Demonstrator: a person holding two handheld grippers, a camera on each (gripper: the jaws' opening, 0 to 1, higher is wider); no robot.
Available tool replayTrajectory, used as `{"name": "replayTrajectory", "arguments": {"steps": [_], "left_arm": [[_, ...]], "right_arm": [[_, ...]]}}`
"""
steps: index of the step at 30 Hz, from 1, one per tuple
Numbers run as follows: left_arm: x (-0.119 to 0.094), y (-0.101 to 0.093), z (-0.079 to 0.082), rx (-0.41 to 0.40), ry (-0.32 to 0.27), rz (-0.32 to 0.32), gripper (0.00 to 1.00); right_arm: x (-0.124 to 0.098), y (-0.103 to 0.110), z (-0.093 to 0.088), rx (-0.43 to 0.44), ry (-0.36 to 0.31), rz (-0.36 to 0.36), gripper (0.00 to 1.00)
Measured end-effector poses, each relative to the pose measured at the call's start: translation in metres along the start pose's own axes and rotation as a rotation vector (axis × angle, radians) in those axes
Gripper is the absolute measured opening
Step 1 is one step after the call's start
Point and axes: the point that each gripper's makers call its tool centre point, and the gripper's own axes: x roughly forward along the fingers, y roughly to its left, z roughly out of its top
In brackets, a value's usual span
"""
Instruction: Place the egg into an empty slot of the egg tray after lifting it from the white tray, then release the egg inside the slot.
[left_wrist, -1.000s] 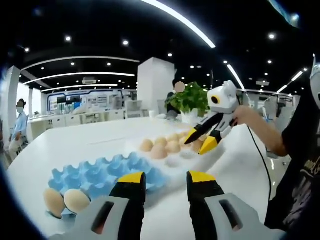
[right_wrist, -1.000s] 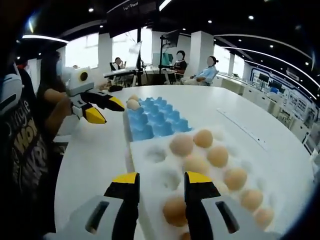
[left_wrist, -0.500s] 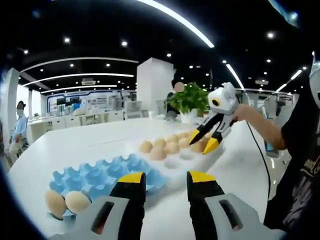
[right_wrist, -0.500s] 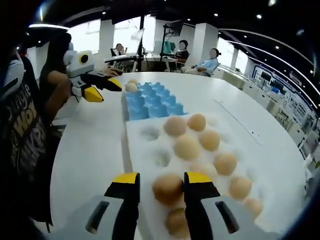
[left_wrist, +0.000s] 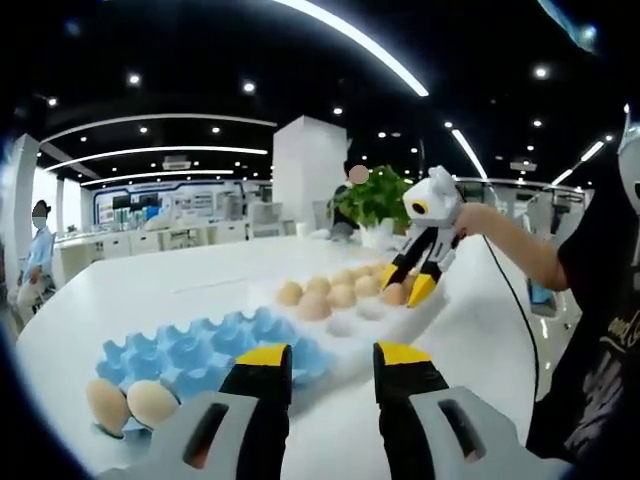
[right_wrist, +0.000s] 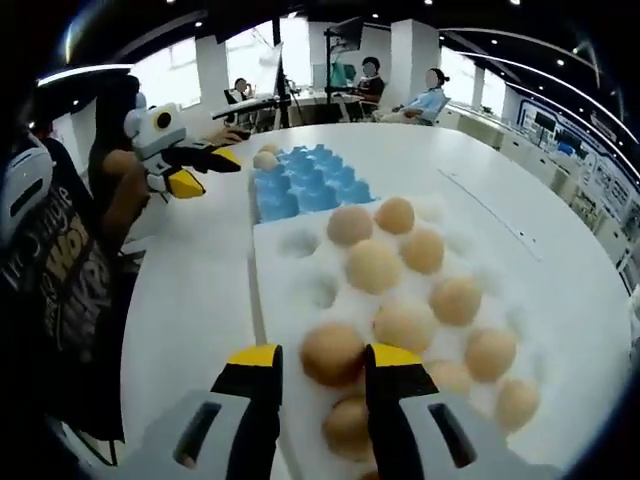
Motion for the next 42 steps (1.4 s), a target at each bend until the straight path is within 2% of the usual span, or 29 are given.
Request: {"name": "replayTrajectory", "arguments": {"steps": [2,3,4,7,10,15,20,42], "left_arm": [[0.000,-0.002,0.000,0.000,0.000,-0.004,0.33],[0.000,-0.002,-0.001,-0.001,0.000,-0.005,0.33],[0.000,-0.003,-0.001,-0.001,0.001,-0.006,0.33],[0.000,-0.003,-0.002,-0.004,0.002,-0.004,0.33],[0.001,-0.002,-0.002,-0.009,0.000,-0.005,0.33],[0.003,-0.006,0.001,-0.004,-0.009,-0.019,0.33],[-0.001,-0.002,-0.001,-0.006,-0.001,-0.009,0.32],[-0.004,-0.002,-0.003,-0.020,-0.003,-0.008,0.33]], "right_arm": [[-0.001,-0.003,0.000,0.014,-0.014,0.002,0.26],[-0.001,-0.010,0.000,0.039,-0.031,-0.012,0.26],[0.000,-0.006,0.001,0.094,-0.044,0.016,0.26],[0.000,-0.005,-0.001,0.027,-0.020,-0.022,0.26],[0.000,-0.005,-0.001,0.015,-0.015,-0.029,0.26],[-0.001,-0.006,0.000,0.042,-0.055,-0.048,0.26],[-0.002,-0.009,0.003,0.057,-0.083,-0.049,0.26],[-0.006,-0.004,0.010,0.047,-0.088,-0.067,0.26]]}}
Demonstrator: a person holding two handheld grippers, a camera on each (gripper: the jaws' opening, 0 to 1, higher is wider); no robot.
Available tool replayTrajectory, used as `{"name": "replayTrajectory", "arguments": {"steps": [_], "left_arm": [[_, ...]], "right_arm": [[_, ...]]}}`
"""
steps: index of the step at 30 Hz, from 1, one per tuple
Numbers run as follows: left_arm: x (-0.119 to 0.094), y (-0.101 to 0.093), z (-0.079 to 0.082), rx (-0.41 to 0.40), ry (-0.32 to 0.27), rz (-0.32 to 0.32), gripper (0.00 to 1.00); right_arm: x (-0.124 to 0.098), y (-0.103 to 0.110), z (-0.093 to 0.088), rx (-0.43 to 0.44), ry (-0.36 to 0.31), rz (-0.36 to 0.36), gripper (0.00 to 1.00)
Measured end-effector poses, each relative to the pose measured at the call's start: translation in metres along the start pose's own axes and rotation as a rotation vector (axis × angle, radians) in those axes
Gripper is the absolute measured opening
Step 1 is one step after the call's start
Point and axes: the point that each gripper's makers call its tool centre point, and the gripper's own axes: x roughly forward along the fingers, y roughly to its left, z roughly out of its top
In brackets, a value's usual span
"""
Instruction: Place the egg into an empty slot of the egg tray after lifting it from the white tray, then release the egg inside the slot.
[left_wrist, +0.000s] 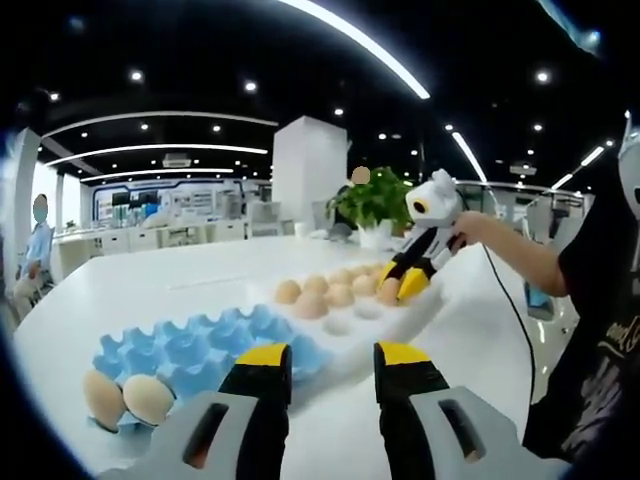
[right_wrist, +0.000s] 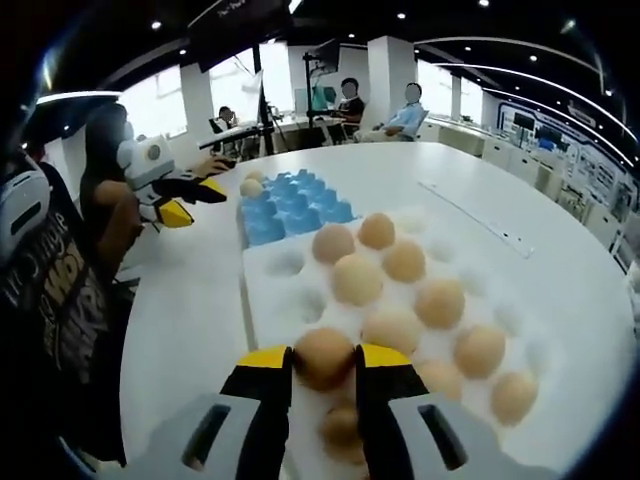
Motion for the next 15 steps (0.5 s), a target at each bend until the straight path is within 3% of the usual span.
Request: {"name": "replayTrajectory", "arguments": {"steps": [15], "left_arm": [[-0.007,0.006,-0.003,-0.007,-0.001,0.012,0.35]], "right_arm": [[-0.003,0.001,0.020,-0.041,-0.007,-0.009,0.26]]}}
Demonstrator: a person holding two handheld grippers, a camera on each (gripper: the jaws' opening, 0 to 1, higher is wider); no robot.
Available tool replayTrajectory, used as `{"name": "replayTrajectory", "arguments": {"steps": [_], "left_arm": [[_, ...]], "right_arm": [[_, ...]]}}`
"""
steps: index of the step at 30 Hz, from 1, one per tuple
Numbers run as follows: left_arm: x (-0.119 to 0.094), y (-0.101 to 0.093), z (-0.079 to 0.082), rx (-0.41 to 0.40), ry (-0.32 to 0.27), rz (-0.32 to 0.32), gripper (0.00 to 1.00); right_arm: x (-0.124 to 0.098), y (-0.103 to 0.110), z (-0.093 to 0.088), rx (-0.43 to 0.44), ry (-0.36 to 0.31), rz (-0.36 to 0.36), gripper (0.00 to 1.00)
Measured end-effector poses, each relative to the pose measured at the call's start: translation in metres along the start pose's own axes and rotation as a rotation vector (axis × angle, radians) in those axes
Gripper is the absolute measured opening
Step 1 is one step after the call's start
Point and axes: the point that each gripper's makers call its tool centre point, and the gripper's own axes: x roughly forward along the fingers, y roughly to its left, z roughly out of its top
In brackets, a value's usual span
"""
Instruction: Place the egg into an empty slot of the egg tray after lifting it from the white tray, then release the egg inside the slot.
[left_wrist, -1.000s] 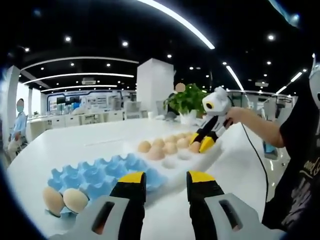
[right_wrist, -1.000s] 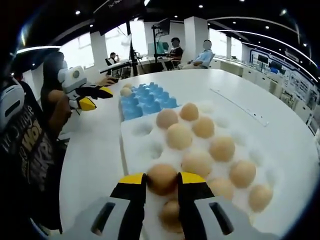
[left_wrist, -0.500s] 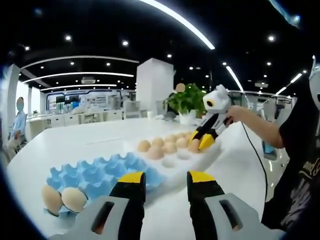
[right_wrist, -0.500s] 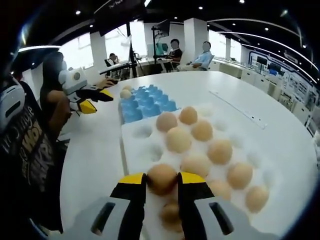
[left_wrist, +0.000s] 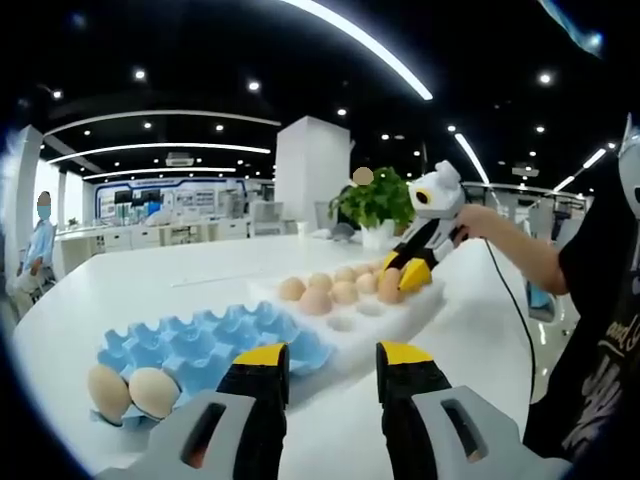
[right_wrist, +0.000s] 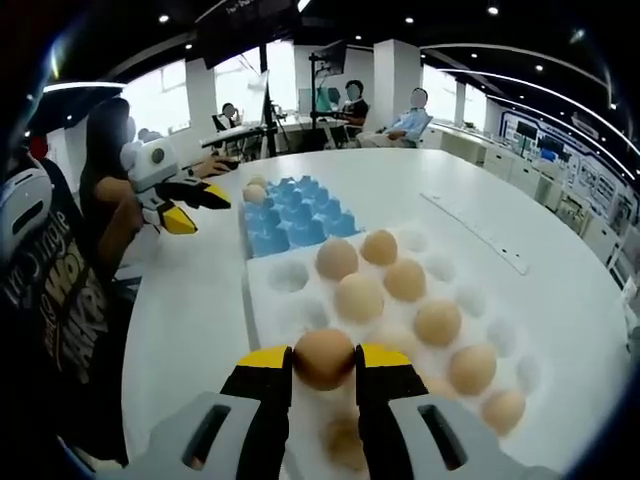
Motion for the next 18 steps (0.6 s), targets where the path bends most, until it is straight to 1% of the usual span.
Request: {"name": "replayTrajectory", "arguments": {"steps": [4,13,18], "left_arm": [[-0.002,0.001,-0.001,-0.003,0.001,0.003,0.36],[-0.001,0.004,-0.003,-0.014,-0.002,0.002,0.36],[0.000,0.001,-0.001,-0.013,-0.008,-0.007,0.36]], "right_arm": [[0.002,0.004,0.008,-0.008,-0.010,0.011,0.26],[0.011,0.011,0.017,-0.012,-0.018,0.027,0.26],[0.014,0.014,0.026,-0.017,-0.032,0.031,0.25]]}}
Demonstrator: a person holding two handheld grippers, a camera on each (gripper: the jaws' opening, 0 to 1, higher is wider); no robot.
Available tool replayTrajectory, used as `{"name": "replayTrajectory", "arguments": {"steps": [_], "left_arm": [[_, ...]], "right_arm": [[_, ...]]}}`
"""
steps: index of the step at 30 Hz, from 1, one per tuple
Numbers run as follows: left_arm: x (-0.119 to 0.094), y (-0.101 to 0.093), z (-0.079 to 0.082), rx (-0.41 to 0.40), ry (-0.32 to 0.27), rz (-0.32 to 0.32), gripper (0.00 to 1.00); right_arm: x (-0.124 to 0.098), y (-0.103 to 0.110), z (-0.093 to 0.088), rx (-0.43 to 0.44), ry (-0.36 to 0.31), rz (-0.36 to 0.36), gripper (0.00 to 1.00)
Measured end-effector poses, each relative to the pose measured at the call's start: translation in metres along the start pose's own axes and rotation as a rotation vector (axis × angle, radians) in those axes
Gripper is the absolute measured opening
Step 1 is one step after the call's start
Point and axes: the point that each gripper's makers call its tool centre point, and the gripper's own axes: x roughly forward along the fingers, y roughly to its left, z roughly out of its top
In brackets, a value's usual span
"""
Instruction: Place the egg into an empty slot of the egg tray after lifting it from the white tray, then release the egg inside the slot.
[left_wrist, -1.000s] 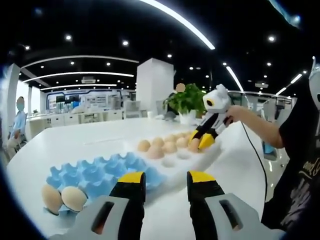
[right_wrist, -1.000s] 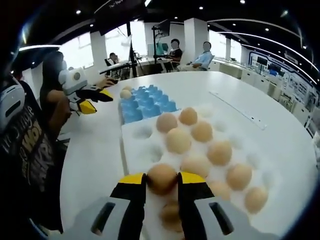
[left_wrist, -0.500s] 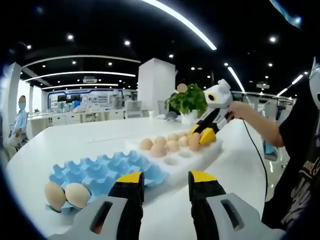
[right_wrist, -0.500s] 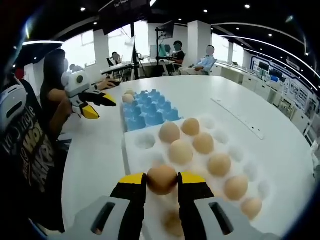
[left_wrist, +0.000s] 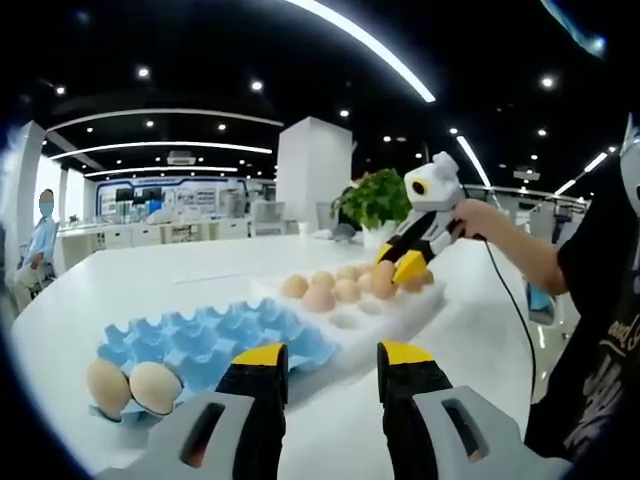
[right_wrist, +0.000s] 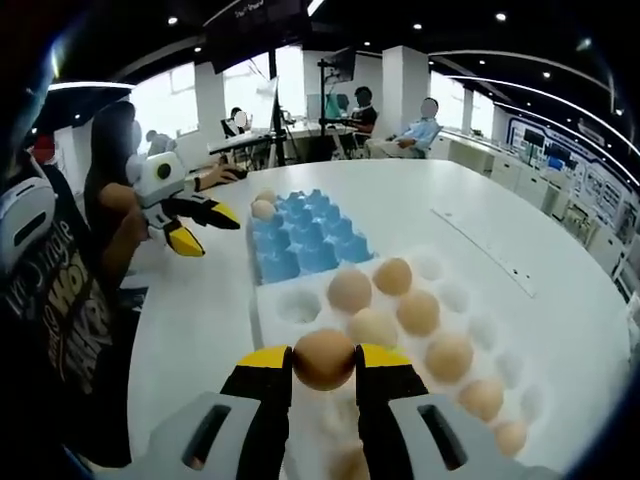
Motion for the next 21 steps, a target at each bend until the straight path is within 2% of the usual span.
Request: {"name": "replayTrajectory", "arguments": {"steps": [21], "left_arm": [[0.030,-0.014,0.014,0.058,-0.005,-0.052,0.36]], "right_arm": [[0.017,0.024,0.041,-0.035,-0.073,0.055,0.25]]}}
